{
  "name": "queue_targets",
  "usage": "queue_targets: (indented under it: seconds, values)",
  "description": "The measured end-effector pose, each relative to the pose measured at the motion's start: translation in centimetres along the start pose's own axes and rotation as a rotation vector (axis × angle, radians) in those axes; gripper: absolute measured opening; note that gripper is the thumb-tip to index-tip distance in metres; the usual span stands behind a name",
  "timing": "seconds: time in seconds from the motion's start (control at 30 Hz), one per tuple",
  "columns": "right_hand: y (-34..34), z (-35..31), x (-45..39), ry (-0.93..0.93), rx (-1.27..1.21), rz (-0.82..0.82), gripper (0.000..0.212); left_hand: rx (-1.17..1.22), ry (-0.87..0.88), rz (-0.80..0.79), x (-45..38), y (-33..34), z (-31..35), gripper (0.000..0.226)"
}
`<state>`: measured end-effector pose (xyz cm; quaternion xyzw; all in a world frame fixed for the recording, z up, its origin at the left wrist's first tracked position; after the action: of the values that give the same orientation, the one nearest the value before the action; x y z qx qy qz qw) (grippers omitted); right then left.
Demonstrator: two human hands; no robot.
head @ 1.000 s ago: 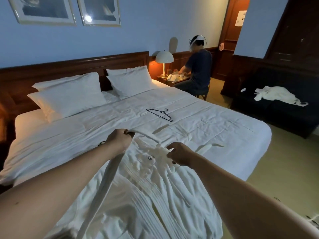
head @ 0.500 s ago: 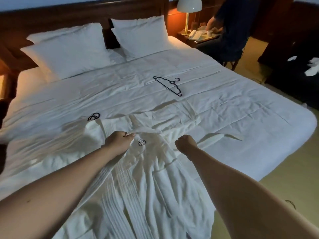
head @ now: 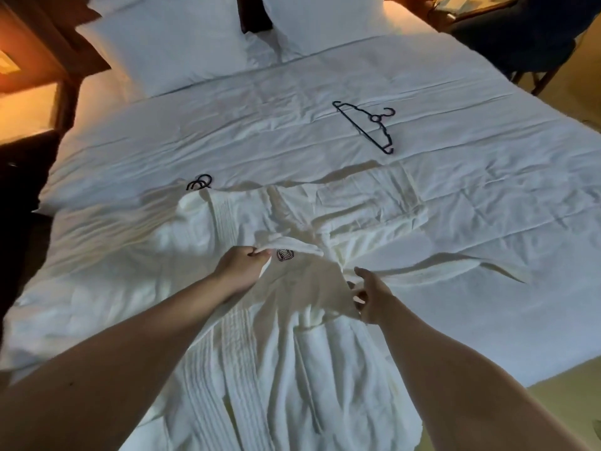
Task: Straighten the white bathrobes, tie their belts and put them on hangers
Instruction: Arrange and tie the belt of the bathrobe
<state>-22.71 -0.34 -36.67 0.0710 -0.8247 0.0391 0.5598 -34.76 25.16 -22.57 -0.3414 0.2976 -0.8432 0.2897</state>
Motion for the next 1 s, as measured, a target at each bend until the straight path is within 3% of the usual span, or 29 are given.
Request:
queue_targets:
  seconds: [0.13,0.27,0.37,0.43,0.6,0.73,0.8,0.87,0.93,1.0]
  values:
    - [-0.2,-2.6,2.5,-0.094,0.324,0.209,0.013,0.113,0.017,0.038,0.4,-3.7,0.1,0.042]
    - [1.0,-7.9,7.0,-0.350,0.141,0.228,0.027,0.220,0.061,0.072,1.7,-8.5,1.0,0.036]
    - [1.5,-10.9,13.2,-0.543,-0.254,0.104,0.013,0.308,0.129,0.086,2.9,-12.7,2.1,0.029]
    - [2.7,-12.8,18.6,-0.714,-0.324,0.001,0.007,0.399,0.177,0.099,3.8,-16.0,2.8,0.031]
    - [7.7,-14.9,32.3,-1.126,-0.025,-0.013,0.013,0.423,0.310,0.177,8.4,-24.1,4.2,0.031]
    - [13.5,-12.5,40.5,-1.382,0.355,0.006,0.018,0.453,0.358,0.257,12.1,-29.9,3.2,0.035]
    - [15.6,-11.0,41.8,-1.396,0.479,0.007,0.022,0.469,0.375,0.277,13.5,-31.9,2.7,0.037]
    - [17.2,-10.0,43.1,-1.406,0.502,-0.046,0.006,0.502,0.388,0.303,15.2,-34.1,2.0,0.035]
    - [19.0,-9.7,45.4,-1.520,0.562,-0.052,0.018,0.502,0.411,0.326,16.6,-35.9,1.6,0.036]
    - [21.2,-9.0,47.1,-1.522,0.599,-0.144,0.018,0.480,0.426,0.352,18.0,-37.1,1.1,0.036]
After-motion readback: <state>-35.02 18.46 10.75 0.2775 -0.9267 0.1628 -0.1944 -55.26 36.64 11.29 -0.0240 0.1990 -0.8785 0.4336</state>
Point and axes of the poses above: each hand's wrist, its own x-axis away from the middle knuckle, its own y-axis out of the palm, z = x × y, the point moved 7 cm from there along -x, towards the middle knuckle, and after that the axes turned 3 degrees about z, right-handed, at the moved point
